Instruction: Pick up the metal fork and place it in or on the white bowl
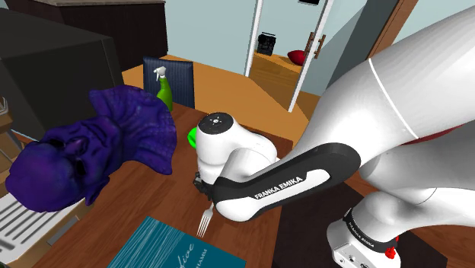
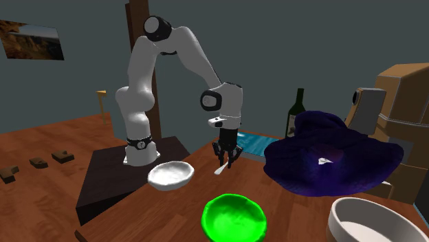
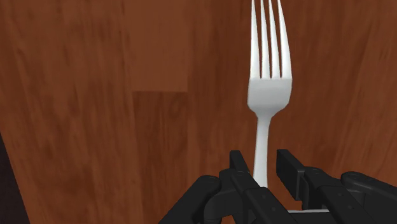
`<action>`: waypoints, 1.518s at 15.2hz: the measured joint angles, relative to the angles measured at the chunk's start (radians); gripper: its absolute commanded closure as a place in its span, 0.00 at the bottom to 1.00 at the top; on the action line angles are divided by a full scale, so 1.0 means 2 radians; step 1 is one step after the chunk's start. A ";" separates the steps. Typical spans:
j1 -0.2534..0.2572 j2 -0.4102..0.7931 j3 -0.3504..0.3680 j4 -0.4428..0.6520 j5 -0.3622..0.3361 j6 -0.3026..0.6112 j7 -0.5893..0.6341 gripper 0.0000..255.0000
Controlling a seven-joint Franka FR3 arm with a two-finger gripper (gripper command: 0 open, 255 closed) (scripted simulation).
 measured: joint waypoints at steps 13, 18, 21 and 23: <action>0.065 0.032 -0.075 0.001 -0.048 -0.028 0.030 1.00; 0.144 0.058 -0.161 0.006 -0.089 -0.057 0.055 1.00; 0.208 0.064 -0.228 0.009 -0.101 -0.076 0.060 1.00; 0.240 0.061 -0.263 0.015 -0.099 -0.090 0.057 1.00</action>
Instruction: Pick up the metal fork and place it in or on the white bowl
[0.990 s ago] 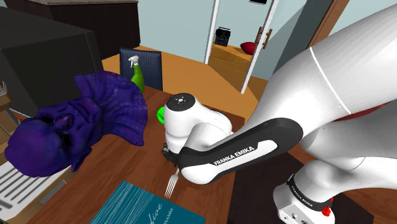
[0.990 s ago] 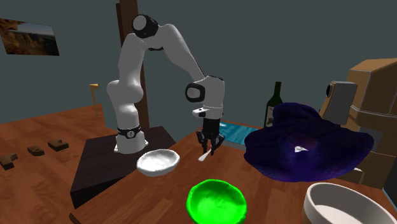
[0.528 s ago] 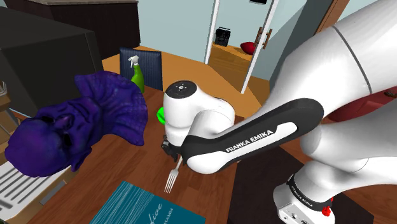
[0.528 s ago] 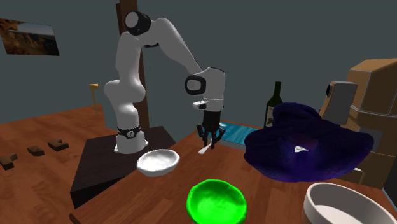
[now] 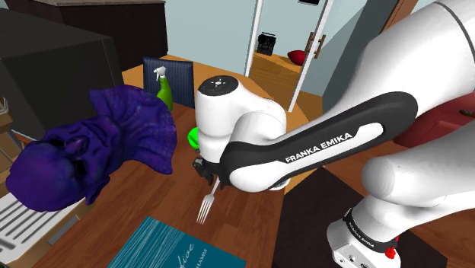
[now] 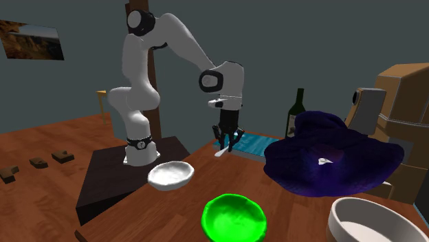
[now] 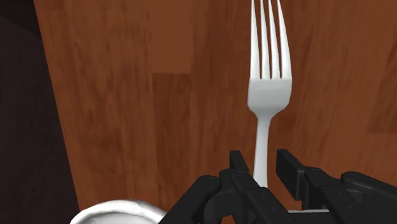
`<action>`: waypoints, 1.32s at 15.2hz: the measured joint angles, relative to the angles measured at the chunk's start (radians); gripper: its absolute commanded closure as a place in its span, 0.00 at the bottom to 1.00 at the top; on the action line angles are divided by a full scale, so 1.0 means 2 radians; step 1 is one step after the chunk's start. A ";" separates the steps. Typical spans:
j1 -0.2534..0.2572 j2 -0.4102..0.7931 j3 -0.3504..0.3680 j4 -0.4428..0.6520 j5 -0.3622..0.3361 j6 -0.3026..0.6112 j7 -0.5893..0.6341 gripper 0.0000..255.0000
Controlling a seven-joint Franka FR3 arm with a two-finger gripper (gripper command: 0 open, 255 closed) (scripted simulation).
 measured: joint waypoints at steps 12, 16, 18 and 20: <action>0.150 -0.081 -0.185 -0.028 0.067 -0.057 -0.088 1.00; 0.185 -0.124 -0.257 -0.088 0.093 -0.047 -0.154 1.00; 0.197 -0.143 -0.287 -0.113 0.100 -0.045 -0.183 1.00; 0.197 -0.153 -0.312 -0.135 0.101 -0.037 -0.213 1.00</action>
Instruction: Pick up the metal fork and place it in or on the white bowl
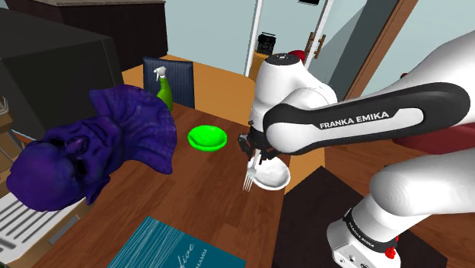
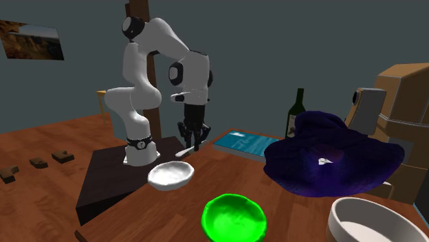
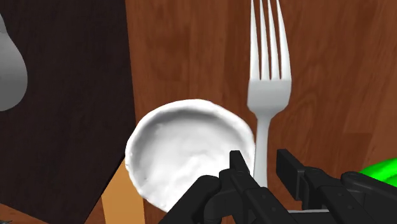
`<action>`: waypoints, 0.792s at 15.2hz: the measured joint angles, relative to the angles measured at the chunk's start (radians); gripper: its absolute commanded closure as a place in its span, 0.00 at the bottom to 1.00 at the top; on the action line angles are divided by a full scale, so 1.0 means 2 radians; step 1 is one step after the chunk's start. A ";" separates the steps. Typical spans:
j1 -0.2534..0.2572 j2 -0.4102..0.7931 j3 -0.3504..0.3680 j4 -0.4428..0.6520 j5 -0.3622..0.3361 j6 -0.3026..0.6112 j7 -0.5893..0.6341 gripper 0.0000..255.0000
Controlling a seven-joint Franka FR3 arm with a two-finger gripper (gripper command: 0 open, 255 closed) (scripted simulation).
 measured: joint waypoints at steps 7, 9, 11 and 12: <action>-0.009 -0.037 -0.083 -0.069 -0.007 0.023 -0.098 1.00; -0.012 -0.030 -0.084 -0.080 -0.006 0.040 -0.105 1.00; -0.018 -0.015 -0.077 -0.084 -0.008 0.059 -0.104 1.00; -0.017 -0.012 -0.074 -0.089 -0.006 0.066 -0.103 1.00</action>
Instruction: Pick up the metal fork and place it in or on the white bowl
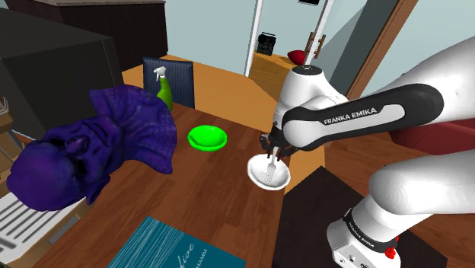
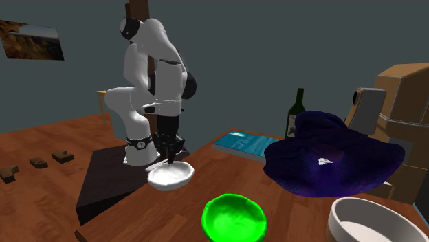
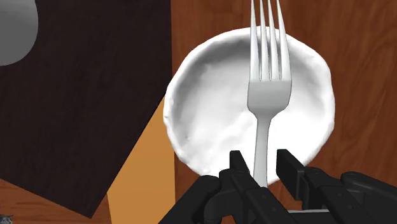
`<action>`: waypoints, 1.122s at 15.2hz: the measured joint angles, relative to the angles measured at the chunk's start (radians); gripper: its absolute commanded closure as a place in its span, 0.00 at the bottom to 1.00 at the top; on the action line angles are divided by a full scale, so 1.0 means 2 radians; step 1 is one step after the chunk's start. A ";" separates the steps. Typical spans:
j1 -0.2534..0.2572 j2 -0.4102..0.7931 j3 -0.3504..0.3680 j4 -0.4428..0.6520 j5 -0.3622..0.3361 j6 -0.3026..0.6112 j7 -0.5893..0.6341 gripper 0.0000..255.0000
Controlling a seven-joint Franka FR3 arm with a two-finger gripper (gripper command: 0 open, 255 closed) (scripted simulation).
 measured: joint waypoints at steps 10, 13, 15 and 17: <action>-0.019 0.049 0.029 -0.013 -0.005 0.062 0.014 1.00; -0.019 0.049 0.029 -0.013 -0.005 0.062 0.014 0.00; -0.019 0.049 0.029 -0.013 -0.005 0.062 0.014 0.00; -0.019 0.049 0.029 -0.013 -0.005 0.062 0.014 0.00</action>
